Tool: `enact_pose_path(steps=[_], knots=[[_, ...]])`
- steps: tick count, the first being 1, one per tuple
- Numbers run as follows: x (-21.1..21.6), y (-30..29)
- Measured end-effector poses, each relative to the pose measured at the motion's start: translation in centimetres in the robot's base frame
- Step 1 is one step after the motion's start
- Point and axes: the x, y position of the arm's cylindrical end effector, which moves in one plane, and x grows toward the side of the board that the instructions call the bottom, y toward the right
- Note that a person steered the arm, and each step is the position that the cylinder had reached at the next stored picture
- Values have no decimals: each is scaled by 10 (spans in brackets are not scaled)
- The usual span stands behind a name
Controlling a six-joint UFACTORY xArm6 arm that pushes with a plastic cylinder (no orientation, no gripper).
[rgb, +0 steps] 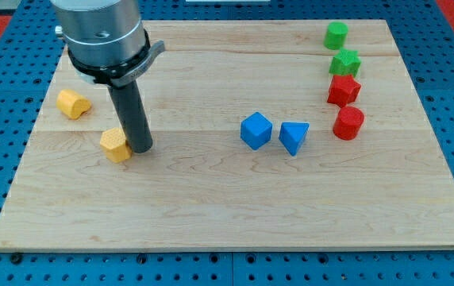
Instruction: Slide the blue cube up and left a bit
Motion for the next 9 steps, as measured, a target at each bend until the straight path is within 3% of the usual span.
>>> enact_pose_path(steps=[1, 3, 4, 9], knots=[[24, 31], [-40, -78], [-4, 4], [11, 55]])
